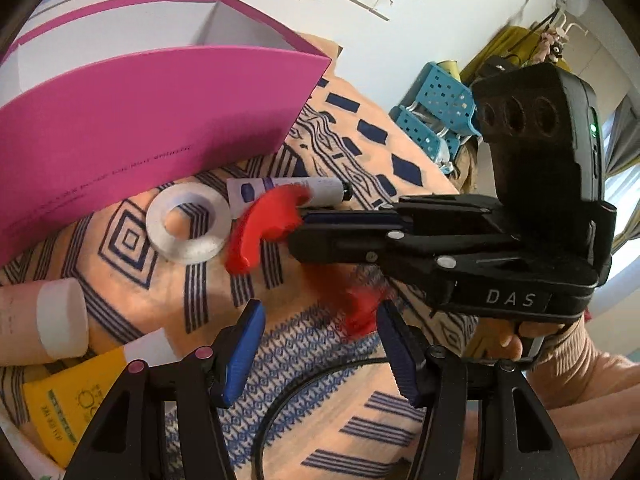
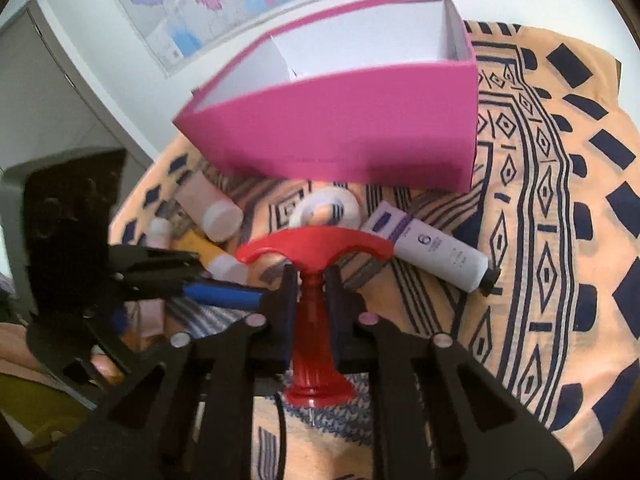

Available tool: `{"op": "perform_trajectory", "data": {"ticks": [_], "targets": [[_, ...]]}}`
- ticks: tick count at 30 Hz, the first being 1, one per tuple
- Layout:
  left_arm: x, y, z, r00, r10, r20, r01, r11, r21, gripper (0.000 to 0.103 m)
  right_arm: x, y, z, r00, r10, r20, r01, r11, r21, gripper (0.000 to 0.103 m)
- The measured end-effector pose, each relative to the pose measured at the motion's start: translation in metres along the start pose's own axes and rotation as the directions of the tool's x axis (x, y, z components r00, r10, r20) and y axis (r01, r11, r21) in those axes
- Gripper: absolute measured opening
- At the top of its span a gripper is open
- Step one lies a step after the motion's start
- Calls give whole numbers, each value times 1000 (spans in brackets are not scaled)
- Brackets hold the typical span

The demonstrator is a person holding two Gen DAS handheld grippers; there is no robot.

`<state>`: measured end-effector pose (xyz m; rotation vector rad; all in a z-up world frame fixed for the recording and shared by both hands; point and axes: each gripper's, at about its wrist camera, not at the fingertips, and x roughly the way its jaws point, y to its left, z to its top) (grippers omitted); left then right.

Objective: Organize rigid objects
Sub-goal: 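Close the right gripper on the red T-handle stem and lift it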

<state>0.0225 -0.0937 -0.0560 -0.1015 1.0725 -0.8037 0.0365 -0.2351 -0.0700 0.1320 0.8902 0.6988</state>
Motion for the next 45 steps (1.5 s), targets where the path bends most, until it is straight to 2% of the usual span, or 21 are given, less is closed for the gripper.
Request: {"op": "perform_trajectory", "data": {"ticks": [3,8,14,18,21,25,28,32,35,37,40,42,45], "targets": [[-1,0,6,1000,-8,14,8,1000,4,55,0,0,3,1000,20,5,-20,1000,13,3],[3,12,4,1000,17,-10,-17,999,-28,55,18,-6,4,997,31,-64,-28,998,50,5],[5,18,-8,999,19,-39,-20,999,-29,54,35,1,8,991,61,-120,-57,998,34,24],[4,18,-9,999,19,-35,-20,999,-29,54,51,8,11,983,54,-175,-55,998,-1,26],[2,18,-8,999,23,-34,-23,999,-21,54,61,7,10,980,45,-193,-49,999,-12,25],[3,16,-8,999,2,-36,-3,1000,-23,55,53,11,8,986,54,-160,-60,998,-32,17],[2,13,-5,1000,6,-28,-6,1000,-16,54,39,14,9,991,64,-121,-69,997,-38,2],[-6,9,6,999,-37,11,37,999,-8,54,16,20,16,996,79,-48,-82,995,-55,2],[-15,4,14,999,-6,52,5,1000,27,54,5,22,23,996,85,-12,-85,994,-65,2],[-17,6,16,999,1,52,-2,1000,24,54,3,18,26,997,79,-14,-80,995,-65,2],[-14,11,12,999,24,37,-25,1000,13,54,12,10,25,995,75,-64,-77,996,-33,12],[-14,16,5,1000,11,17,-11,1000,-1,54,21,8,21,992,65,-106,-69,997,-36,30],[-15,22,-5,1000,18,1,-18,1000,-17,54,38,14,15,983,58,-172,-69,996,-60,31]]}}
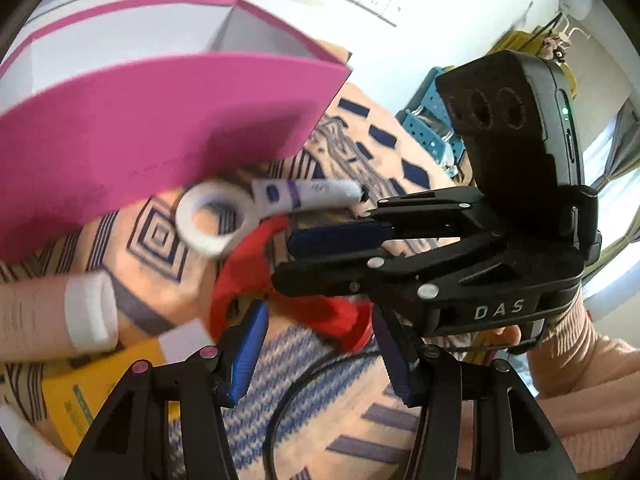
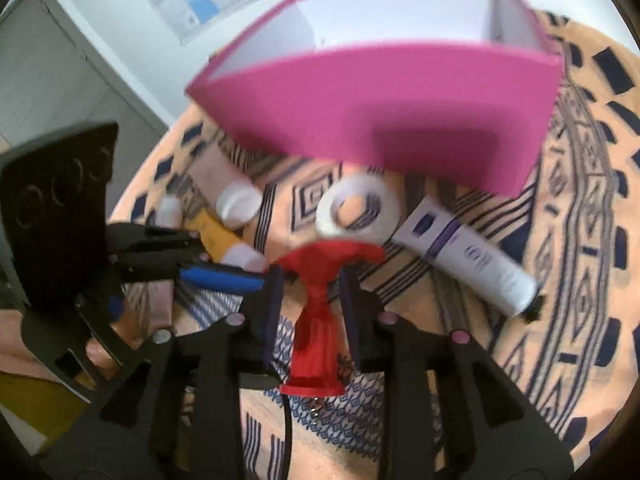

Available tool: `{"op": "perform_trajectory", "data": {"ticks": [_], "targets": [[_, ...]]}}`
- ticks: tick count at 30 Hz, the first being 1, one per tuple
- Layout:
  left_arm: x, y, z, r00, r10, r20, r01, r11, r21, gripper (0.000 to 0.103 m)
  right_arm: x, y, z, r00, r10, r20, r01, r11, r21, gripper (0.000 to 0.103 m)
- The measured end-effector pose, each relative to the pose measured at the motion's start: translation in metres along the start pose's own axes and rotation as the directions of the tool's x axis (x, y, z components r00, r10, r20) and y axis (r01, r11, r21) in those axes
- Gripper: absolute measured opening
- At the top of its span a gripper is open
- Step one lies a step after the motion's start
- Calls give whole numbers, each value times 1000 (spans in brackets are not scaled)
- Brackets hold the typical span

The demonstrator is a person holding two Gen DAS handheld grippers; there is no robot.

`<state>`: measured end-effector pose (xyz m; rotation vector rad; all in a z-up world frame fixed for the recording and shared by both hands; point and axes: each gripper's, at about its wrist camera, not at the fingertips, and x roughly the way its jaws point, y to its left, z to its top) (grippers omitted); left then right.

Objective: Organize rigid objects
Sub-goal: 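Close the right gripper on the red T-handle stem and lift it, then carry the red T-handle into the magenta box and open the right gripper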

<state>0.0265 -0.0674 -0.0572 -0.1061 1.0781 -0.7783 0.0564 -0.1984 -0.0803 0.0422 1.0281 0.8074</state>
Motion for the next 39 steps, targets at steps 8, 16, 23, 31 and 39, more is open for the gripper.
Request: {"op": "perform_trajectory", "data": {"ticks": [8,16,23,31,39], "targets": [[4,-3,-9,1000,-1,-23,1,1000,-1,54,32,6,5,997,-28,-67,25,999,-44,28],[15,-5,-5,999,-10,-31,10,1000,-15,54,15,14,-3,1000,-29,8,29,996,-79,16],[19,-12,10,1000,11,10,-11,1000,17,54,-6,12,-3,997,14,82,-11,999,-42,15],[3,-20,18,997,44,69,-48,997,61,36,-26,4,-2,989,35,147,-33,999,-17,15],[-31,-35,48,985,67,162,-88,988,129,34,-67,16,15,961,40,273,-26,998,-52,15]]}}
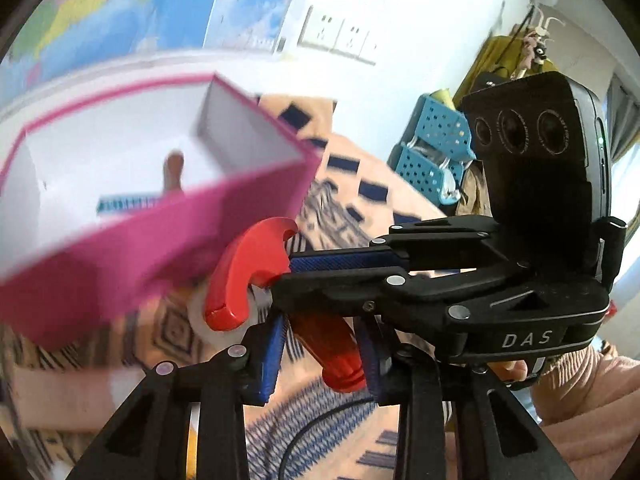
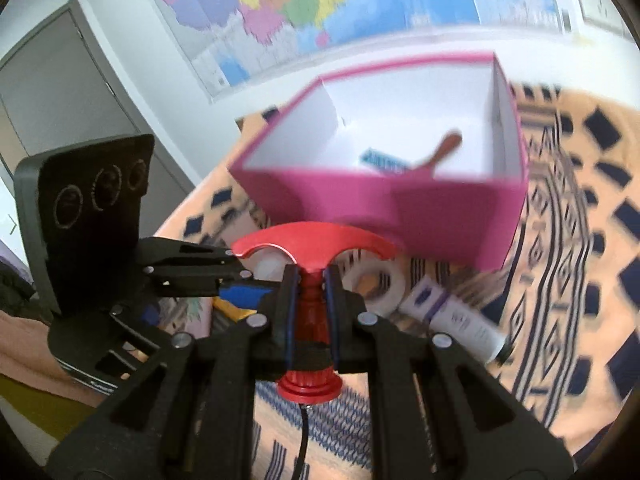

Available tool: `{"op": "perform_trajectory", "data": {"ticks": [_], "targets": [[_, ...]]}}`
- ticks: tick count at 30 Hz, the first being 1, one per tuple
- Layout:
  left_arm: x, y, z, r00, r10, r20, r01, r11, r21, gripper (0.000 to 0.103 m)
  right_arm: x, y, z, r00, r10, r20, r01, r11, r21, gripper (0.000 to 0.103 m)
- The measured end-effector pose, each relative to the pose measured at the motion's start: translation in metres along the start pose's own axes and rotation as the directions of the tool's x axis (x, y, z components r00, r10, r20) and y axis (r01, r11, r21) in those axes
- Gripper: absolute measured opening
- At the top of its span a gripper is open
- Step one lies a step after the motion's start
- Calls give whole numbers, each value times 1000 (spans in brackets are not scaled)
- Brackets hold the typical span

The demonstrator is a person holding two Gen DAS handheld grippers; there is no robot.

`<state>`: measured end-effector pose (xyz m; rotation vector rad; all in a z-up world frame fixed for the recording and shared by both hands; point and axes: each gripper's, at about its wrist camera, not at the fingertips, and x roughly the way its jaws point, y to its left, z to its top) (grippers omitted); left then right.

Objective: Organize rigid objects
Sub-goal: 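Carry the red T-handle into the magenta box and open the right gripper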

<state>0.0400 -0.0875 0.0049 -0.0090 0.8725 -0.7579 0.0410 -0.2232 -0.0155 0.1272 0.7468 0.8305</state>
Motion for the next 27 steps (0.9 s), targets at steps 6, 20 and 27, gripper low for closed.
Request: {"op": "perform_trajectory", "data": {"ticks": [6,20,27], "targets": [[-17,7,49,995,69,78,-73,996,43,34,-16,6,49,993,-3,118,8,999,-36,15],[30,95,117,963,270,-10,-270,960,-70,34,67,-47,131,995,-81,65,77,995,64,15],[45,122,117,938,340,-67,-346,928,-134,35,79,-70,136,995,-93,44,84,981,174,15]]}}
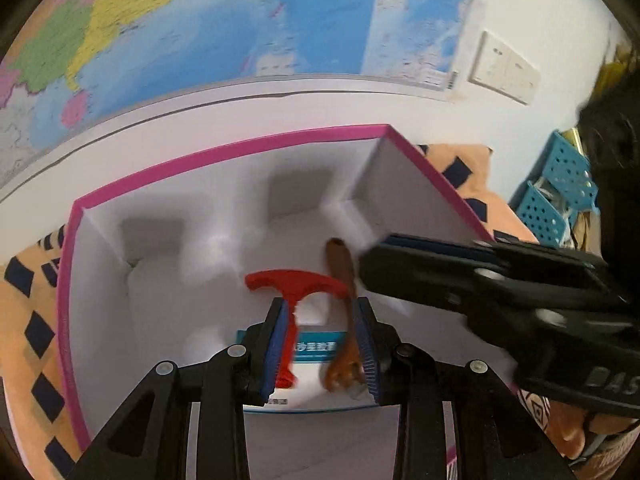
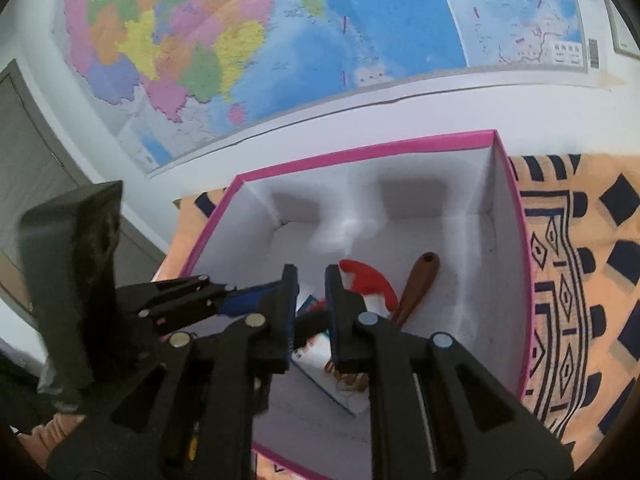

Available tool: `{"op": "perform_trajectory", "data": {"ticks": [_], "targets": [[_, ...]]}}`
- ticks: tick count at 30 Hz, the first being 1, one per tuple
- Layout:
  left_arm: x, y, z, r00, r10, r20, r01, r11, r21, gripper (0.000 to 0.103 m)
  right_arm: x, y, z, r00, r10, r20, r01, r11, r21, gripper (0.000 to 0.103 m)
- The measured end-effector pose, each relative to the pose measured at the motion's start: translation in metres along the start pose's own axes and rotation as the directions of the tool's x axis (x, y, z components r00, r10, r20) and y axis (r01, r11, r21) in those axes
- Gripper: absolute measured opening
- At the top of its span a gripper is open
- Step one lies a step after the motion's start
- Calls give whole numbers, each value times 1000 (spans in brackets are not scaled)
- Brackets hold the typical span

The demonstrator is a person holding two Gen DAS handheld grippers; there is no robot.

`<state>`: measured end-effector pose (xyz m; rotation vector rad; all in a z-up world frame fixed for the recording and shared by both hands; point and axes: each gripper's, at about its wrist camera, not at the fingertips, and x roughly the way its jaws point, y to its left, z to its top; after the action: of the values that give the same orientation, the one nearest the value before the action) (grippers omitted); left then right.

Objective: Organize rigid objects
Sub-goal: 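Carry the red T-handle into the magenta box and open the right gripper, then move the open right gripper back down toward the tubes on the cloth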

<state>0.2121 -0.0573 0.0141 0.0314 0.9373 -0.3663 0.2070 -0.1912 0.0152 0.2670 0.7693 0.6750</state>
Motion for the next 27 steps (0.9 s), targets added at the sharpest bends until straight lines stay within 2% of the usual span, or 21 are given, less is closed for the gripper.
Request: {"op": "perform_trajectory", "data": {"ticks": [4,7,11,16,21,27], "targets": [[-19,7,-7,999,5,42,-5,1000,-12,37,-15,7,-11,999,37,20,-36,999,-18,16],[-38,7,-15,996,-4,88,4,1000,-3,43,-32,15,-23,995,93,38,-91,995,-37,21],[-76,12,-39,989,-23,149,21,1000,13,46,-58,32,-45,986,153,59,-147,985,-94,24],[-106,16,-68,982,-35,186,37,999,-3,47,-80,46,-72,978,203,53,-194,972,-135,26],[-125,28,-105,980,-34,196,42,998,-38,50,-90,53,-102,974,224,20,-218,965,-149,27],[-126,38,-147,989,-5,149,17,997,-81,50,-86,49,-134,974,228,-20,-228,968,-104,27]]}}
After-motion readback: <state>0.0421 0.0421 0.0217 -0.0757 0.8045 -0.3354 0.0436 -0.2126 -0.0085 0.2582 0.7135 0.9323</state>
